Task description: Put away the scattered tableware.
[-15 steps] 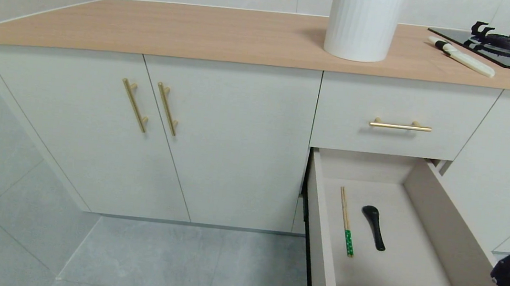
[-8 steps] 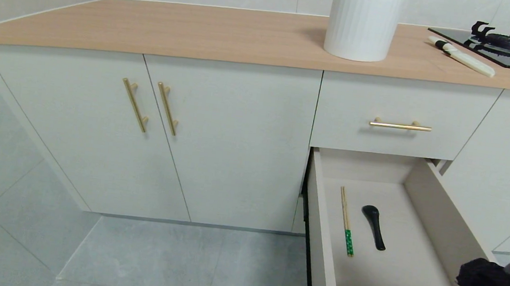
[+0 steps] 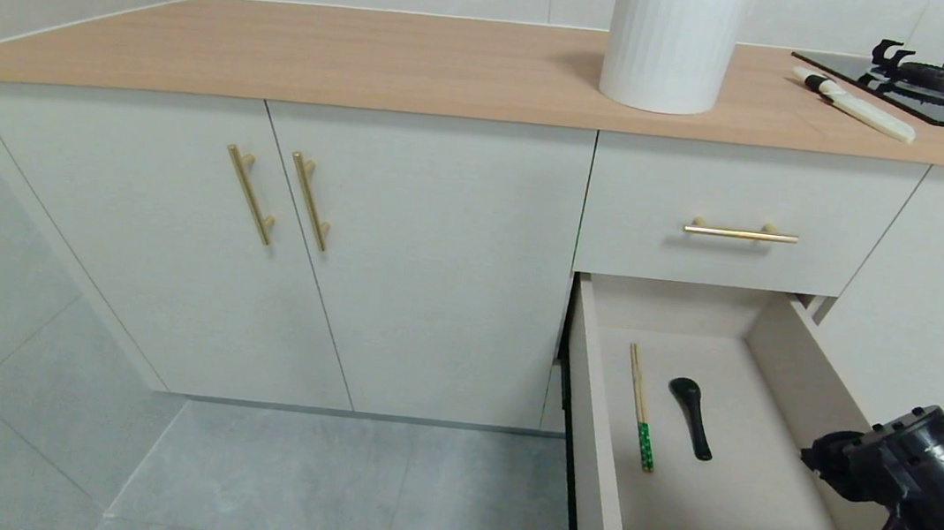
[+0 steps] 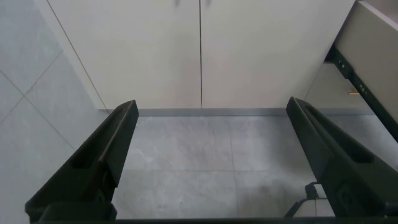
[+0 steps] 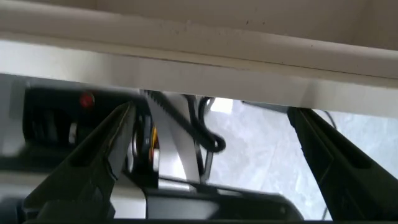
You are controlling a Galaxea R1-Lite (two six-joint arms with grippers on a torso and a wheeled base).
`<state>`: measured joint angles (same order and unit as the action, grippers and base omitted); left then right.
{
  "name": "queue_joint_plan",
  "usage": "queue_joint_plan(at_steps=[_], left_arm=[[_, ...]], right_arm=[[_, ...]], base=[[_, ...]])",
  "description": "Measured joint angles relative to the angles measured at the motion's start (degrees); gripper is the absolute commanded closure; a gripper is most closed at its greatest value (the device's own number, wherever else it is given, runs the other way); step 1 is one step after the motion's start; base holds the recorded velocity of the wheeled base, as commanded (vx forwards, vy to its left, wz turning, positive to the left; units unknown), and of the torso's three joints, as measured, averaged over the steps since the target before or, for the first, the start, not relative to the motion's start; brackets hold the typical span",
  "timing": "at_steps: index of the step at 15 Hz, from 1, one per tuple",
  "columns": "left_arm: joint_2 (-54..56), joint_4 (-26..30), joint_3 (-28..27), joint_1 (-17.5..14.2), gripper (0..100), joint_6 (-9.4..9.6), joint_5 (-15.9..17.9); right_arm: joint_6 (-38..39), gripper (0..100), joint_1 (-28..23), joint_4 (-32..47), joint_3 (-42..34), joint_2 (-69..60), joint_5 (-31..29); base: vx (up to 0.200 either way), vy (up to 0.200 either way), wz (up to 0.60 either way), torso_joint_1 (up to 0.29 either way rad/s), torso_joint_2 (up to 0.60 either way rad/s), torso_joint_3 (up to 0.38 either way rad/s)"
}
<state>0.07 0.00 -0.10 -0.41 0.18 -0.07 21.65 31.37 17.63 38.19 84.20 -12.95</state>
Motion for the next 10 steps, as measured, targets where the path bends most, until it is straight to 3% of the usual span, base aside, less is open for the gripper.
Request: queue_joint_plan(at_steps=[10], left_arm=[[0.0, 0.0, 0.0, 0.0, 0, 0.0, 0.0]], right_arm=[[0.29, 0, -5.19, -11.82, 0.26, 4.11, -1.77]], base=[[0.0, 0.0, 0.0, 0.0, 0.0, 0.0]])
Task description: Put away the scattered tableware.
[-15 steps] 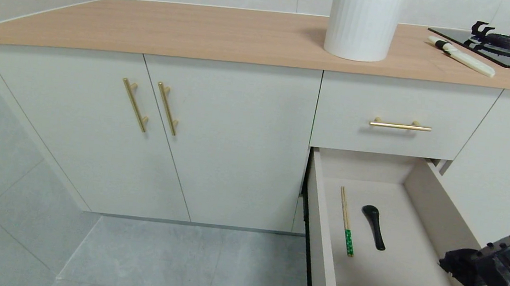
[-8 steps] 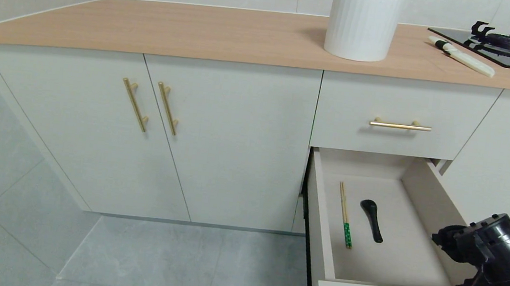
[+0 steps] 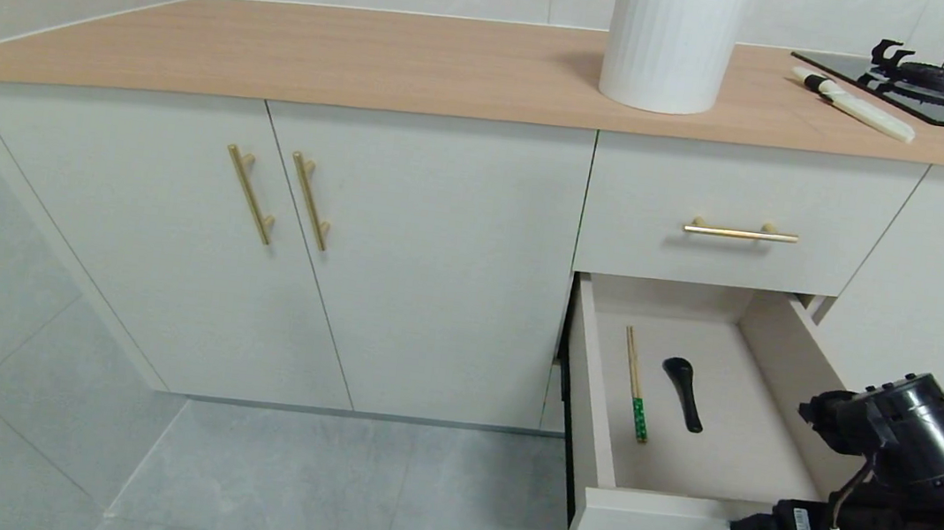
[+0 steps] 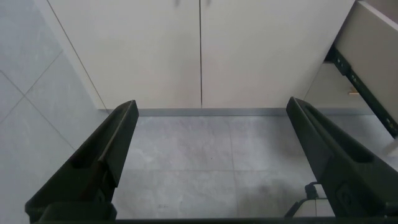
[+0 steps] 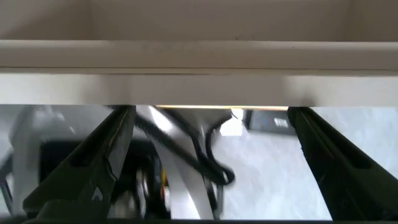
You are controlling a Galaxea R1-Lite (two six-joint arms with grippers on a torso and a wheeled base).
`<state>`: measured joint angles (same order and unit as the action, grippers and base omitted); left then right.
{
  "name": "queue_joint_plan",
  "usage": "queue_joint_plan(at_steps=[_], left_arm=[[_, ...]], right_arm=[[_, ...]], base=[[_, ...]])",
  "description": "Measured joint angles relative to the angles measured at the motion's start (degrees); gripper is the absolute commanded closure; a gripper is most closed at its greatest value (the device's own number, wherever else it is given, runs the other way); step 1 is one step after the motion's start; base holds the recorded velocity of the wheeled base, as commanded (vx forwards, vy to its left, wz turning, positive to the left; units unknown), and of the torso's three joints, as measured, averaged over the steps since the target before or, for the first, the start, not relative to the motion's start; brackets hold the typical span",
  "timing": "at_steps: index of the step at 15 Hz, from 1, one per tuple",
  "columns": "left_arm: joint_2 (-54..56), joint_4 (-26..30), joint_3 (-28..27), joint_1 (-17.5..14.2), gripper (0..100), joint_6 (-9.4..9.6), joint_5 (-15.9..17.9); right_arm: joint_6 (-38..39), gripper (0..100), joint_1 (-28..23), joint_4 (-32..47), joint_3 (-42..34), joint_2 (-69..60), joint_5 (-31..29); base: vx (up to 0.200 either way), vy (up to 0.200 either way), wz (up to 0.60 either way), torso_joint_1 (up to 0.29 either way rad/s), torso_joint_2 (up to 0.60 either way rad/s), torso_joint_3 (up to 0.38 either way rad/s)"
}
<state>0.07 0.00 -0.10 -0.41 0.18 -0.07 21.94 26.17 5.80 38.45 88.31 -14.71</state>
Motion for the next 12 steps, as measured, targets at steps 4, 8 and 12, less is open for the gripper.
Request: queue_joint_plan(at_steps=[4, 8, 12], left_arm=[[0.0, 0.0, 0.0, 0.0, 0, 0.0, 0.0], [0.0, 0.0, 0.0, 0.0, 0, 0.0, 0.0], [0.0, 0.0, 0.0, 0.0, 0, 0.0, 0.0]], right_arm=[[-6.81, 0, -3.63, -7.39, 1.79, 3.15, 0.38], [-8.95, 0, -6.56, -7.11, 9.42, 8.13, 0.55], [-10.97, 0, -9.81, -7.61, 16.87, 13.64, 2.54]], base=[[0.0, 0.0, 0.0, 0.0, 0.0, 0.0], [0.0, 0.0, 0.0, 0.0, 0.0, 0.0], [0.0, 0.0, 0.0, 0.0, 0.0, 0.0]])
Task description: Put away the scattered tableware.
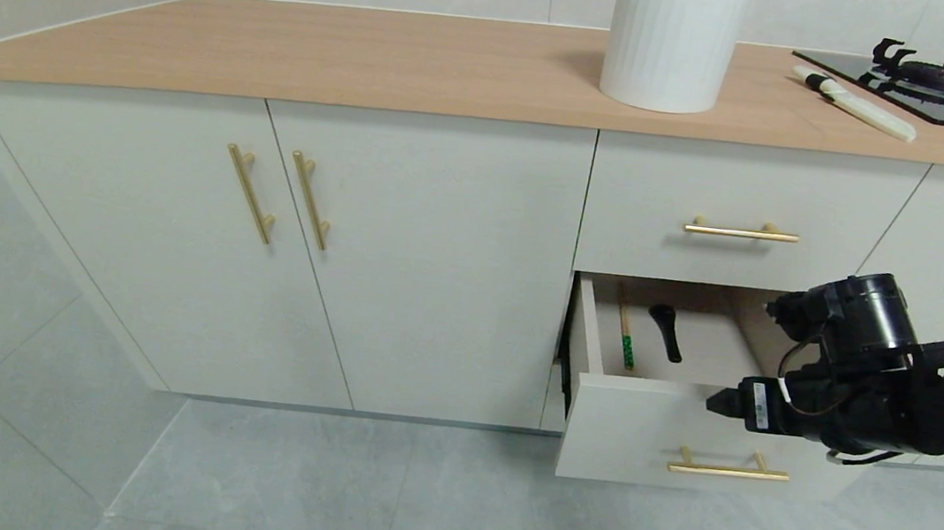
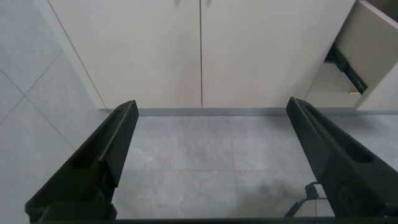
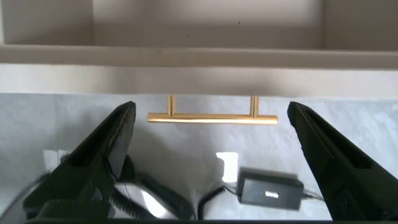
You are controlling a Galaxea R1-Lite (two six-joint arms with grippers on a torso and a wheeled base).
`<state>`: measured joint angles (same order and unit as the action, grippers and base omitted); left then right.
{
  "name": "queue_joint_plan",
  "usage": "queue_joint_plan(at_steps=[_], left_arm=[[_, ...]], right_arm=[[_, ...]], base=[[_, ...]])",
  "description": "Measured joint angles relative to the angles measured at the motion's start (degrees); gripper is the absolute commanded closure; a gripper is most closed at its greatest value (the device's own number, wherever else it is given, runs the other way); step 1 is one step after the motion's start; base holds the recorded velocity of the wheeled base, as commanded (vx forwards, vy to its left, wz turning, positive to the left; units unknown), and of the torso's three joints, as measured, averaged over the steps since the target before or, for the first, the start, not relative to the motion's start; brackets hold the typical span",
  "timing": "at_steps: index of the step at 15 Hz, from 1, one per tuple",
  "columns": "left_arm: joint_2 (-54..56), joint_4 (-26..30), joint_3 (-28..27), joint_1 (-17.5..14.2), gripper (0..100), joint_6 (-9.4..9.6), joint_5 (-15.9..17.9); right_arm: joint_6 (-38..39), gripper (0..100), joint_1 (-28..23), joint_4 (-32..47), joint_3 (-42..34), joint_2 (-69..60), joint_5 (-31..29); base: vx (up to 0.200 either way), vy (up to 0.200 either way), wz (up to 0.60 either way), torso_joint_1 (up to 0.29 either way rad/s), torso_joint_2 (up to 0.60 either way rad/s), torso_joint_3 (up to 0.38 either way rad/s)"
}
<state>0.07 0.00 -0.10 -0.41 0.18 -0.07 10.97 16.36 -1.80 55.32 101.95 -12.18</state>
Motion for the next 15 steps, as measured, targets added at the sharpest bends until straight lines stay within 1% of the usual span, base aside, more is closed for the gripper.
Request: queue_joint_plan(at_steps=[4, 7, 12, 15], left_arm=[[-0.02, 0.0, 0.0, 0.0, 0, -0.02, 0.0], [-0.05, 0.0, 0.0, 0.0, 0, 0.0, 0.0], [-0.05, 0.0, 0.0, 0.0, 0, 0.0, 0.0], [-0.05, 0.0, 0.0, 0.0, 0, 0.0, 0.0]], right_arm=[[-0.44, 0, -1.62, -0.71, 5.45, 5.05, 0.94], [-2.79, 0, -2.74, -3.52, 9.47, 8.46, 1.48], [-2.96, 0, -3.69, -3.66, 16.92, 13.48, 1.54], [-2.82, 0, -3.94, -6.22, 18.69, 15.82, 1.48]], base=[[0.0, 0.0, 0.0, 0.0, 0.0, 0.0], [0.0, 0.0, 0.0, 0.0, 0.0, 0.0], [0.0, 0.0, 0.0, 0.0, 0.0, 0.0], [0.0, 0.0, 0.0, 0.0, 0.0, 0.0]])
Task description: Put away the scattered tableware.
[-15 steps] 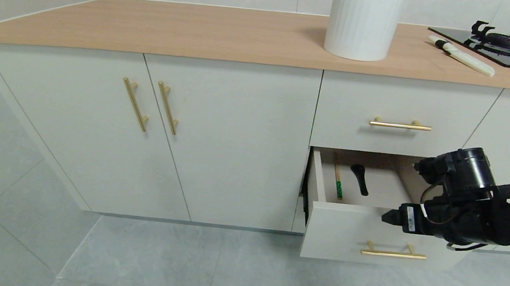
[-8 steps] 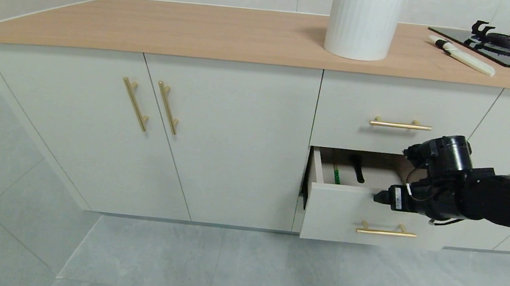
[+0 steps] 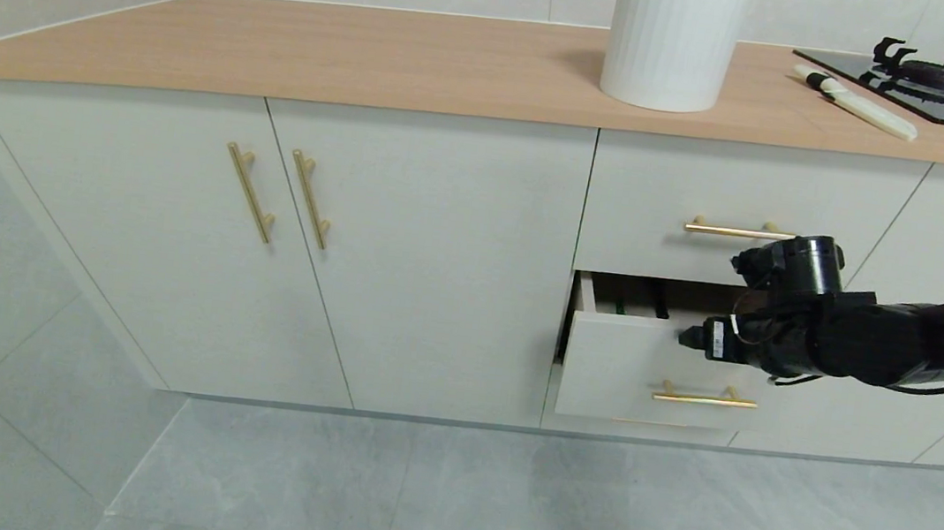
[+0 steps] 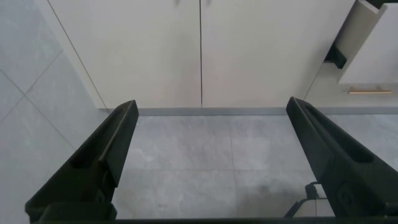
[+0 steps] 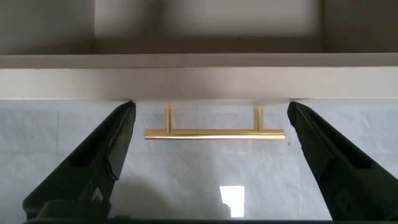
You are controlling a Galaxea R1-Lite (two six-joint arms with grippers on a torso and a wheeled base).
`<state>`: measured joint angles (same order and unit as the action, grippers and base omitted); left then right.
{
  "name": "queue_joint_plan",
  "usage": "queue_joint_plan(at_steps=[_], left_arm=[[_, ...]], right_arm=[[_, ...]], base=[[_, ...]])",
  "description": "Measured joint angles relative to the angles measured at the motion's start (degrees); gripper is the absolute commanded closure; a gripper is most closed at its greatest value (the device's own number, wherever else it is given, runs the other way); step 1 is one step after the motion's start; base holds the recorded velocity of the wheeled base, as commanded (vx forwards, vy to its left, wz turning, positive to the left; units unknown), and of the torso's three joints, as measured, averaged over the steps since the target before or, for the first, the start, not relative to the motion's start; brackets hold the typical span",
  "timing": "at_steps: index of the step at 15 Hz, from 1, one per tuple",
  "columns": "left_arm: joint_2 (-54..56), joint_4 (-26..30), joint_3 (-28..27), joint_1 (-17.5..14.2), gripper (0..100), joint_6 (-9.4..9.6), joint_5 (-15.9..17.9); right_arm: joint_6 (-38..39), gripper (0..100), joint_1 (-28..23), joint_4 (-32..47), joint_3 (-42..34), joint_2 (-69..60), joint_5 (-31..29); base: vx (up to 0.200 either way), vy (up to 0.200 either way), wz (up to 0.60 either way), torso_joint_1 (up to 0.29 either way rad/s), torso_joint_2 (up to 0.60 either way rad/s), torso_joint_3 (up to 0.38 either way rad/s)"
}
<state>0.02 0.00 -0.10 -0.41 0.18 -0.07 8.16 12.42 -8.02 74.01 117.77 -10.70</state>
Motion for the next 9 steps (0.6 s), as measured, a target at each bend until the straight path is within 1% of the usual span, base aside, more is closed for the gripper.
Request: queue_joint_plan(at_steps=[5, 8, 9], left_arm=[[0.0, 0.0, 0.0, 0.0, 0, 0.0, 0.0], [0.0, 0.0, 0.0, 0.0, 0, 0.0, 0.0], [0.0, 0.0, 0.0, 0.0, 0, -0.02, 0.0]], right_arm=[[0.22, 0, -0.68, -12.61, -1.79, 3.17, -0.32], [0.11, 0, -0.57, -23.97, -3.78, 5.6, -0.82], [-0.11, 0, -0.46, -29.5, -4.55, 6.57, -1.58]], base=[[0.0, 0.0, 0.0, 0.0, 0.0, 0.0], [0.0, 0.0, 0.0, 0.0, 0.0, 0.0], [0.0, 0.0, 0.0, 0.0, 0.0, 0.0]])
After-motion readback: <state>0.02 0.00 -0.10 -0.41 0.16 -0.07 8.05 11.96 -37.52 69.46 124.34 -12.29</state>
